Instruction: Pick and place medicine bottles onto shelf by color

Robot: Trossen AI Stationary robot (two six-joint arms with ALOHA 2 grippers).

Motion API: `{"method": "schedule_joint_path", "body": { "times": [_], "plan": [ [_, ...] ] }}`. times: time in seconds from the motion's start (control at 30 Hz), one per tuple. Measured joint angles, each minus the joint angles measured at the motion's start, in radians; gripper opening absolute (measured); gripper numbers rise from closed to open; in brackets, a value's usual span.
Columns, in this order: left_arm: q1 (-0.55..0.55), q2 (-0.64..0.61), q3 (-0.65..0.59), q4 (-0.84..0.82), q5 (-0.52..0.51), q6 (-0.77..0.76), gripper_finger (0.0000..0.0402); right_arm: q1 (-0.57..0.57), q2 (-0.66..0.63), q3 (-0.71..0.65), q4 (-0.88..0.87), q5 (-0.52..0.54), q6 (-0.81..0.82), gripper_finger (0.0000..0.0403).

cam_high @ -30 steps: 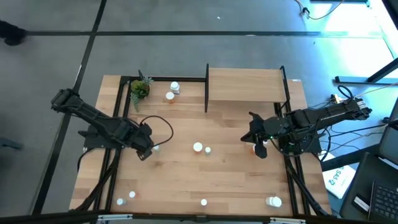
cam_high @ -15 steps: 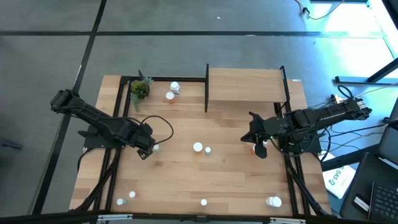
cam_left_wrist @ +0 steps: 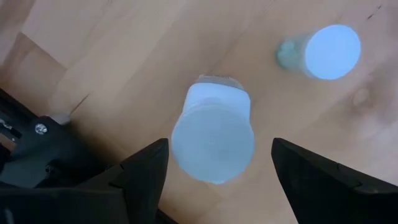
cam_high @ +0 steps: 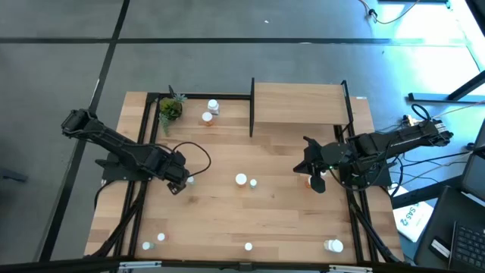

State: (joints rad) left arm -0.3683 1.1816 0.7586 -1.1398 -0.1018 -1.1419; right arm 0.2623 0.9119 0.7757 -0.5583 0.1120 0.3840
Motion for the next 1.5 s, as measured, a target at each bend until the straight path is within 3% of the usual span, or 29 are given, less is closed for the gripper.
{"method": "schedule_joint_path", "body": {
  "times": [0.17,0.47,0.73,1.2,1.5],
  "plan": [
    [0.0,0.002,0.0,0.0,-0.09,0.0,0.0279,0.0,0.0,0.0,0.0,0.0,0.0,0.0023],
    [0.0,0.024,0.0,0.0,-0.019,0.0,0.0279,0.0,0.0,0.0,0.0,0.0,0.0,0.0023],
    [0.0,0.063,0.0,-0.003,-0.026,0.004,0.0275,0.0,0.0,0.0,0.002,0.0,0.0,0.0023],
    [0.0,0.097,0.001,0.005,-0.029,-0.007,0.0156,0.0,0.0,0.0,0.016,0.0,0.0,0.0023],
    [0.0,0.098,0.063,-0.071,-0.039,-0.035,0.0154,0.0,0.0,0.0,0.016,0.0,0.0,0.0023]
  ]
}}
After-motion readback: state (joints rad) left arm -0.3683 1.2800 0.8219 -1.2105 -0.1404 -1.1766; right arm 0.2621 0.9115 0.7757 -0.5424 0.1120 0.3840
